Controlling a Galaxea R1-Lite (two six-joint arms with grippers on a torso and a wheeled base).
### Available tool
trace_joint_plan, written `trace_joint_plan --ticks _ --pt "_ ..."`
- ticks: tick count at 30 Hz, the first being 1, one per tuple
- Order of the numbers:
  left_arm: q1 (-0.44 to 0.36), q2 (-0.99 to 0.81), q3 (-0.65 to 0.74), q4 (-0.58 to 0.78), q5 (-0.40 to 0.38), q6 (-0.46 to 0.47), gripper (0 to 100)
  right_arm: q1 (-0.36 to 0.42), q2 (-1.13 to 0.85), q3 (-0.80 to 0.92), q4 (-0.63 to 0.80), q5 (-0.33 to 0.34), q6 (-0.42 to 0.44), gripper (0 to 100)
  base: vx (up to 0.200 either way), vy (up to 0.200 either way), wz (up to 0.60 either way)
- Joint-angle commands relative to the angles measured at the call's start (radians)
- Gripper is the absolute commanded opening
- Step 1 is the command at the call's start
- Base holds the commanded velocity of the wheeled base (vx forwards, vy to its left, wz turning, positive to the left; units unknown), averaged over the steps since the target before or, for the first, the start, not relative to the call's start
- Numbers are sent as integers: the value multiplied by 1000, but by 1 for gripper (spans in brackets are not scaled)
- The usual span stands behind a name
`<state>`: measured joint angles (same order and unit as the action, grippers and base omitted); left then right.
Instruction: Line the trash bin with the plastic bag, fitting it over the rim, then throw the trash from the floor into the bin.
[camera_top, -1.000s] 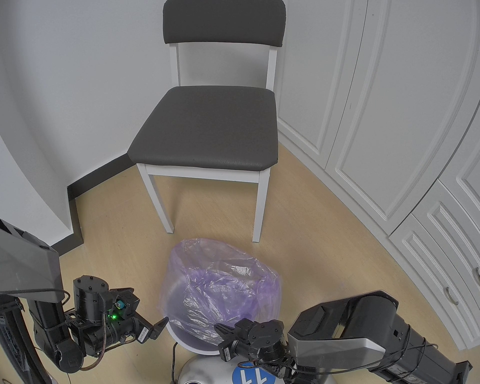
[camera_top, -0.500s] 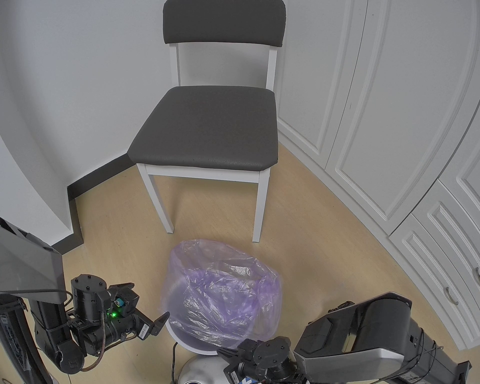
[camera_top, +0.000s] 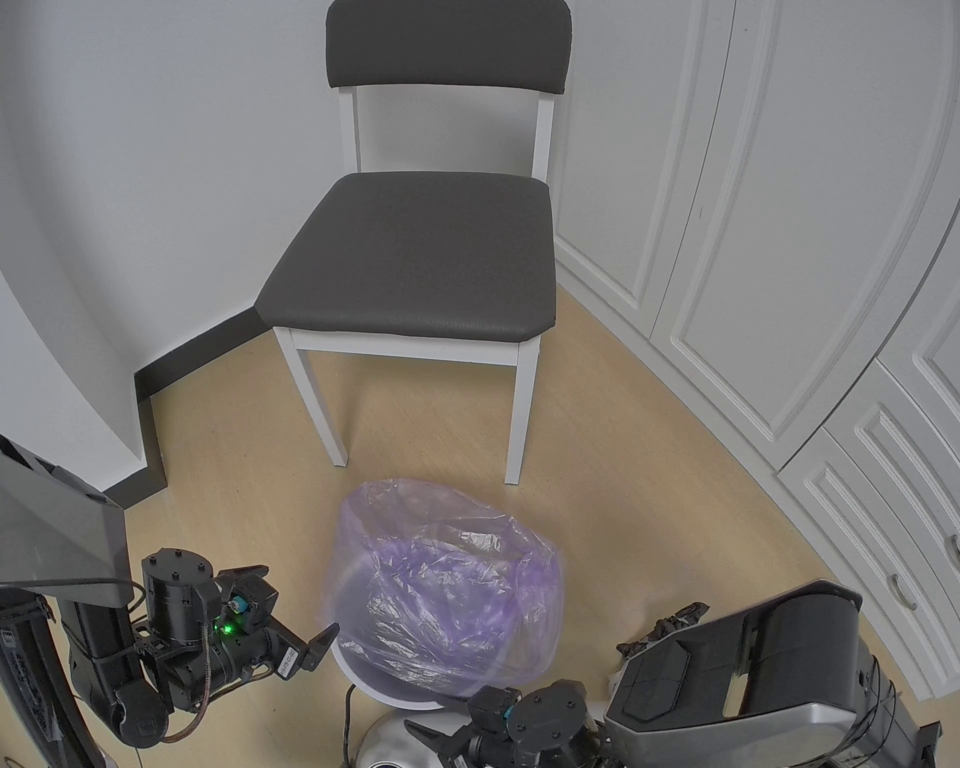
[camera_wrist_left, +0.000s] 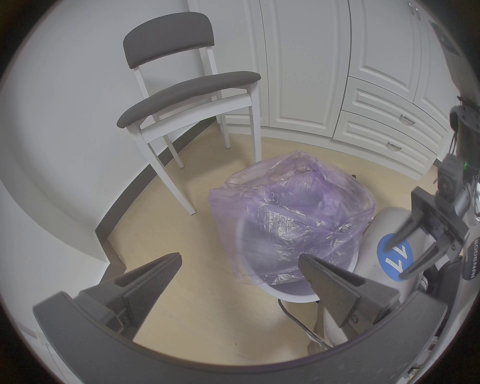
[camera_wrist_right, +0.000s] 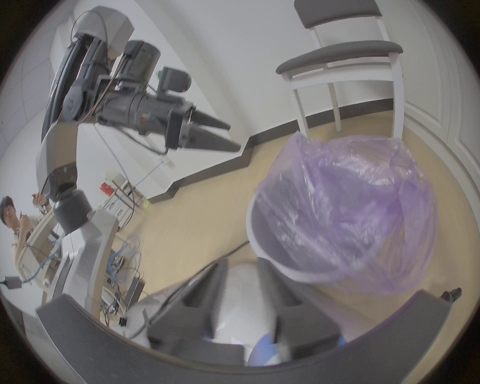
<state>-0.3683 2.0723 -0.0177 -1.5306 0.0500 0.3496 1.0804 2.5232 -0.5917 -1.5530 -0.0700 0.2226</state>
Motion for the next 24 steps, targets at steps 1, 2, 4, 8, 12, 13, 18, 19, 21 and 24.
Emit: trace_joint_plan --ticks 1,2,4,8,12,13,18,19,21,24 --pt "0 6 15 0 1 0 100 -43 39 -120 -18 -48 37 100 0 0 0" --pt "0 6 15 0 1 0 100 -50 62 -154 -18 -65 44 100 0 0 0" --pt "0 8 15 0 1 0 100 -63 100 -217 -18 -83 54 100 0 0 0" --pt "-1 8 15 0 1 0 100 -85 138 -289 -18 -97 57 100 0 0 0" --pt "-3 11 15 0 1 2 100 -91 170 -326 -18 -100 78 100 0 0 0" --pt "-4 15 15 0 1 2 100 -91 186 -347 -18 -102 80 100 0 0 0" --pt "-4 17 12 0 1 2 100 -99 252 -456 -18 -117 72 100 0 0 0" --pt "-3 15 13 0 1 0 100 -100 258 -468 -18 -117 69 100 0 0 0" --pt "-4 15 13 0 1 0 100 -100 258 -467 -18 -117 69 100 0 0 0" --pt "-4 17 12 0 1 0 100 -100 256 -467 -18 -116 69 100 0 0 0"
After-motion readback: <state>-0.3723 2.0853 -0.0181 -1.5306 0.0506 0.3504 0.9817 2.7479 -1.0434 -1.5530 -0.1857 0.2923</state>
